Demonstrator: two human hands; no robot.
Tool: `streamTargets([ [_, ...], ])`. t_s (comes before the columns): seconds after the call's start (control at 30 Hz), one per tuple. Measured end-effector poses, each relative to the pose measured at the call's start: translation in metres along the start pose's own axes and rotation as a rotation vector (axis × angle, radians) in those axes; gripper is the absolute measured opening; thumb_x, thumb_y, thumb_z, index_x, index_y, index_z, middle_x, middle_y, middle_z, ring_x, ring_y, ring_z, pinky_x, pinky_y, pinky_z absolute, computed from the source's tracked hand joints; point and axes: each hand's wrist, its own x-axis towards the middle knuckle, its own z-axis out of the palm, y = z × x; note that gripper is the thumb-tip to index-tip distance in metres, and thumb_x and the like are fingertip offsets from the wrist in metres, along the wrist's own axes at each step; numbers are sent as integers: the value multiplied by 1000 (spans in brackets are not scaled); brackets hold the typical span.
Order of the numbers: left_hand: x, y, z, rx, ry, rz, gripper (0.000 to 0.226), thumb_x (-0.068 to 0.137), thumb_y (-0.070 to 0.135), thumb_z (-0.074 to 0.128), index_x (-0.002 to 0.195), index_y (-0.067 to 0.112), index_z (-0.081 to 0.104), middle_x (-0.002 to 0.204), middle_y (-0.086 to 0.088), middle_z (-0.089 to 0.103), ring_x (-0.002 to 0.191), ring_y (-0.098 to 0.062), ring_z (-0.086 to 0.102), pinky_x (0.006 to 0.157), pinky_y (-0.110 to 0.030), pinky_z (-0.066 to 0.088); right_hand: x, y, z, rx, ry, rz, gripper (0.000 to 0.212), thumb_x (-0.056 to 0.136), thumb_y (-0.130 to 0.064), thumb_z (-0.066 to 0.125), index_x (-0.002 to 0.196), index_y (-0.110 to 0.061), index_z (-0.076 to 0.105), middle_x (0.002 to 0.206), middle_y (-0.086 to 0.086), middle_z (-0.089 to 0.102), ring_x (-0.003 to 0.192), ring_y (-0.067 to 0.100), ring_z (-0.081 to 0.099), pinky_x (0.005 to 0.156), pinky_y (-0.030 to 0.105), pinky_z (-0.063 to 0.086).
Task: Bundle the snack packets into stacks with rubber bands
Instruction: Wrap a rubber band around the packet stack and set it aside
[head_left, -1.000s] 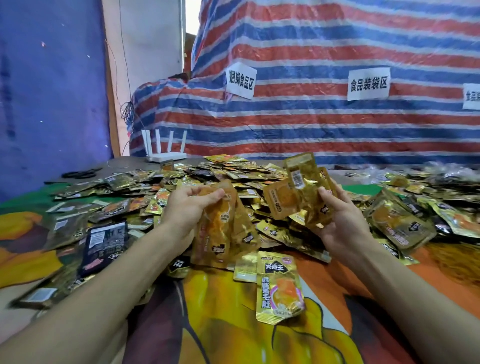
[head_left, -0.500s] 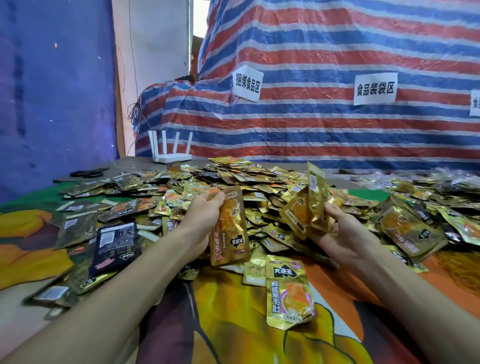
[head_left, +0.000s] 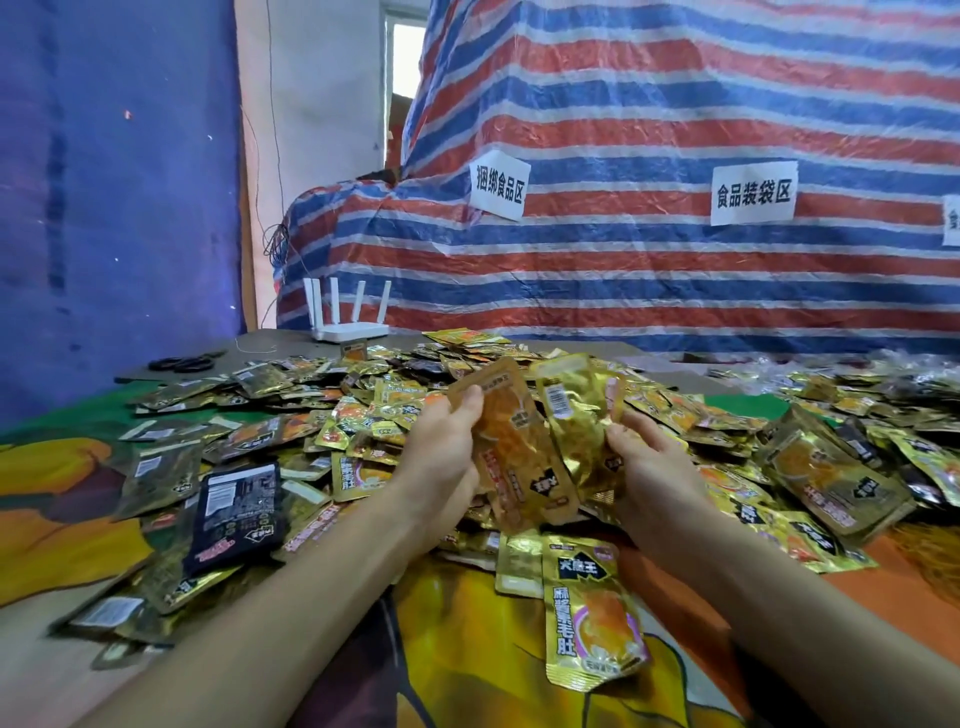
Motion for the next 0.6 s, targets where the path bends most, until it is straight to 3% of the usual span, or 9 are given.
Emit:
streamTargets([
  [0.13, 4, -5, 3, 23, 140, 41, 28, 108, 31, 37, 122, 9, 46, 114, -12, 67, 101, -23, 67, 68, -36, 59, -15, -3, 27, -118, -195, -127, 29, 106, -12, 48, 105, -33, 68, 84, 4, 78, 72, 20, 75, 57, 33, 60],
  [0.17, 6, -5, 1, 91, 219, 66, 31, 108, 35, 37, 126, 10, 43, 119, -12, 64, 104, -23, 66, 70, -38, 60, -20, -1, 32, -129, -280, -135, 31, 106, -12, 47, 104, -35, 68, 83, 2, 78, 73, 19, 75, 56, 32, 60],
  [0.23, 7, -8, -7, 362, 390, 161, 44, 107, 41, 35, 140, 12, 36, 129, -12, 58, 115, -28, 60, 89, -45, 56, -29, 7, 39, -193, -406, -172, 33, 106, -12, 46, 110, -36, 68, 93, 2, 78, 82, 19, 76, 63, 29, 60],
  [0.27, 7, -10, -12, 478, 454, 248, 46, 106, 41, 35, 143, 13, 34, 129, -10, 58, 114, -24, 60, 90, -40, 53, -32, 10, 41, -227, -442, -201, 33, 106, -11, 45, 114, -35, 67, 97, 2, 77, 86, 19, 76, 65, 28, 60],
  [0.3, 5, -10, -13, 535, 472, 355, 42, 106, 39, 36, 140, 14, 35, 122, -8, 60, 105, -12, 62, 82, -27, 51, -34, 13, 43, -248, -467, -231, 34, 107, -11, 43, 117, -34, 66, 99, 0, 77, 88, 17, 75, 66, 27, 60],
  [0.37, 1, -12, -11, 553, 432, 530, 20, 107, 30, 39, 123, 19, 40, 99, 0, 61, 77, 7, 60, 56, -9, 44, -37, 17, 45, -220, -500, -260, 32, 108, -15, 40, 117, -33, 65, 99, -6, 76, 90, 11, 73, 67, 23, 58],
  [0.4, -1, -12, -9, 548, 405, 591, 11, 107, 25, 41, 117, 24, 38, 92, 4, 59, 70, 10, 60, 51, -9, 44, -39, 18, 46, -215, -518, -278, 27, 108, -23, 41, 117, -34, 65, 101, -8, 75, 92, 8, 72, 69, 21, 56],
  [0.47, -2, -15, -7, 490, 333, 684, 19, 105, 18, 46, 114, 31, 35, 91, 5, 60, 71, 3, 64, 55, -15, 52, -45, 20, 46, -244, -562, -313, 20, 102, -37, 49, 119, -34, 60, 106, -10, 72, 97, 4, 70, 74, 20, 56],
  [0.6, -4, -12, -6, 205, 104, 430, 20, 96, 36, 62, 111, 27, 51, 100, -10, 69, 89, -26, 71, 71, -38, 61, -43, 20, 36, -272, -506, -395, 27, 102, -8, 54, 120, -28, 55, 115, 8, 67, 108, 20, 67, 88, 44, 60],
])
